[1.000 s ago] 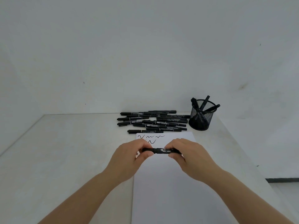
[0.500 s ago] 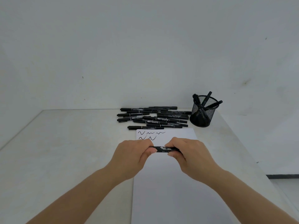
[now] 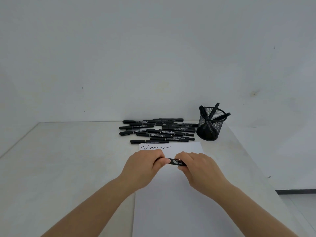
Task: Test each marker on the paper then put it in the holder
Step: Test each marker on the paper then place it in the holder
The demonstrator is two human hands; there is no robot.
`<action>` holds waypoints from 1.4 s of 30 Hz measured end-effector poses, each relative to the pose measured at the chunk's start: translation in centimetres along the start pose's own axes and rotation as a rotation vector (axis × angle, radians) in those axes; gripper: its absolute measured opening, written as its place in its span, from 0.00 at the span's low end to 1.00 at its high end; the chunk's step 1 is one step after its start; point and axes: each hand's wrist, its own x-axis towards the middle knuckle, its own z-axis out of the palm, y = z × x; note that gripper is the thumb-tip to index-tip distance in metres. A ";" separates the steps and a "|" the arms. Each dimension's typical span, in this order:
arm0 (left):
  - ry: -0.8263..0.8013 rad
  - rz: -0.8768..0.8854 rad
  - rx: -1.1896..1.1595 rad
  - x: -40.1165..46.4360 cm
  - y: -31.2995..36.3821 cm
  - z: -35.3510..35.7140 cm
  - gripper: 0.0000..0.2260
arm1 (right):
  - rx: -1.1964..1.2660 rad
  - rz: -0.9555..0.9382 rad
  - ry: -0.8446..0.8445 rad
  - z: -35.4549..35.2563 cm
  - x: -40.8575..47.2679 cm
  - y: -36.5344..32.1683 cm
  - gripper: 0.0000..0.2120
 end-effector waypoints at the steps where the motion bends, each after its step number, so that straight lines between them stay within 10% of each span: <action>1: 0.020 -0.010 -0.022 0.3 -0.1 0.1 0.11 | -0.022 0.040 -0.028 0.2 0.1 0.3 0.09; 15: 0.076 -0.240 0.276 4.9 -9.5 0.9 0.12 | 0.610 0.651 0.595 -4.5 7.3 11.3 0.06; 26: 0.080 -0.248 0.262 5.9 -10.6 0.8 0.09 | 0.421 0.738 0.508 -1.6 7.3 13.3 0.32; 35: 0.111 -0.268 0.221 5.0 -10.9 -0.2 0.07 | 0.220 0.722 0.367 0.1 7.3 13.8 0.09; 42: 0.196 -0.309 0.150 4.0 -10.9 -1.6 0.09 | 0.119 0.632 0.503 -0.9 7.0 12.5 0.18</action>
